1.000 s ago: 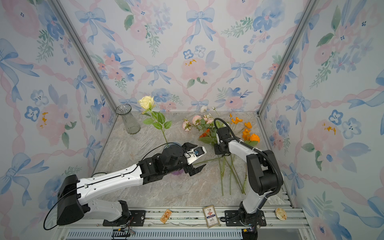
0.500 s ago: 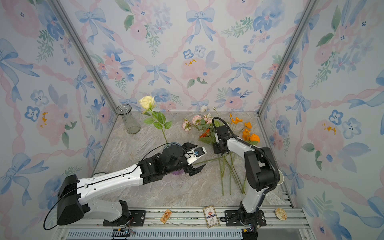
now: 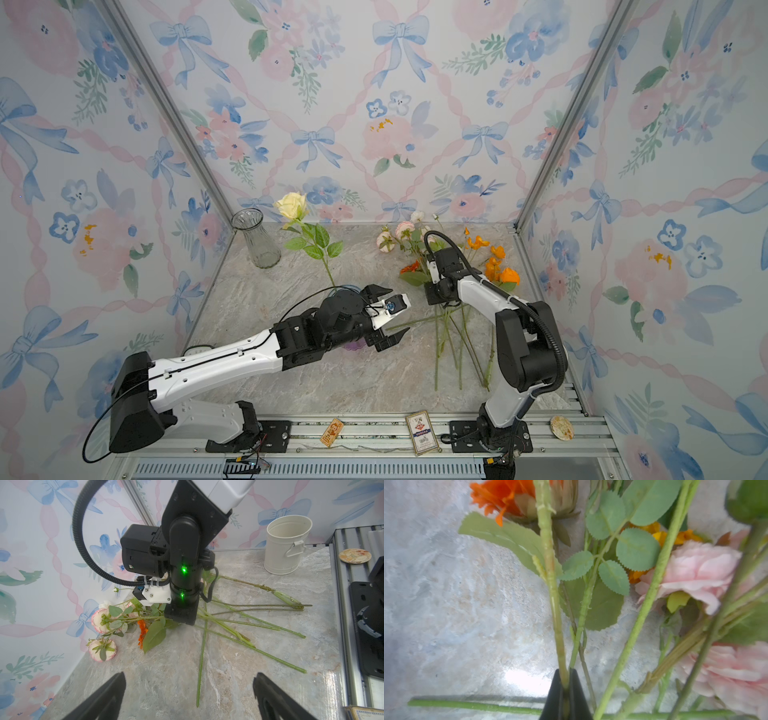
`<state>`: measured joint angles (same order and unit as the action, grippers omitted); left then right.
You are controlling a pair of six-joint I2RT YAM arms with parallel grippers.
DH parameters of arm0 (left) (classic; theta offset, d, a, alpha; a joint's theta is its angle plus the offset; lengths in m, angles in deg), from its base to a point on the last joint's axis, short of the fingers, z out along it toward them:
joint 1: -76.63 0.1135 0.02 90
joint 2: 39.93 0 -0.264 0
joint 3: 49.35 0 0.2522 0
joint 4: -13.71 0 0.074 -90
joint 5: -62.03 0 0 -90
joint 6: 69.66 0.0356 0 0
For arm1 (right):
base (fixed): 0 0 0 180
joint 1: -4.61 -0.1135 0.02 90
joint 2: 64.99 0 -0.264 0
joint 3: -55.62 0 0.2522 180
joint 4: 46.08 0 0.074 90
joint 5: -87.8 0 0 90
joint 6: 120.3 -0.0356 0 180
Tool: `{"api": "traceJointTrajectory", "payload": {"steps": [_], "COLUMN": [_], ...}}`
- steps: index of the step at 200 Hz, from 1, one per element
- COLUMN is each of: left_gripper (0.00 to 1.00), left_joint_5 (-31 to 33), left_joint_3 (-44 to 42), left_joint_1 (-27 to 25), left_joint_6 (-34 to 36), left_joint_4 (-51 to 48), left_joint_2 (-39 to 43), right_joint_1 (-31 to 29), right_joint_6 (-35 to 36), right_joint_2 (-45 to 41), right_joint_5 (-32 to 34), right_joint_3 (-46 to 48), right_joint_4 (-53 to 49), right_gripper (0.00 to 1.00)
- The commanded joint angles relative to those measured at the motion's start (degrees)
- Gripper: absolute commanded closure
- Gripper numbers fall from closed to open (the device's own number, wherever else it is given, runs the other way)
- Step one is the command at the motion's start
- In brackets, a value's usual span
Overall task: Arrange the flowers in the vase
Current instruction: 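Grasp the pink carnation stems with the right gripper and lift them upright, then carry the pink carnations over the blue-purple vase and lower stems inside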
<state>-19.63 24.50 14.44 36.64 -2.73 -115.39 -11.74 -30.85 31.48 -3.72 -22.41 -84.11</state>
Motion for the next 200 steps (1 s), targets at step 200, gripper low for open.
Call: {"api": "traceJointTrajectory", "payload": {"steps": [200], "left_gripper": [0.02], "left_joint_5": [-1.81], "left_joint_3": [-10.73], "left_joint_1": [8.64], "left_joint_6": [0.22], "left_joint_4": [-8.03], "left_joint_2": [27.39], "right_joint_1": [-18.0], "right_joint_6": [-16.42], "right_joint_2": [-31.89], "right_joint_5": [6.01], "right_joint_3": [-1.12], "right_joint_4": [34.45], "right_gripper": [1.0]}}
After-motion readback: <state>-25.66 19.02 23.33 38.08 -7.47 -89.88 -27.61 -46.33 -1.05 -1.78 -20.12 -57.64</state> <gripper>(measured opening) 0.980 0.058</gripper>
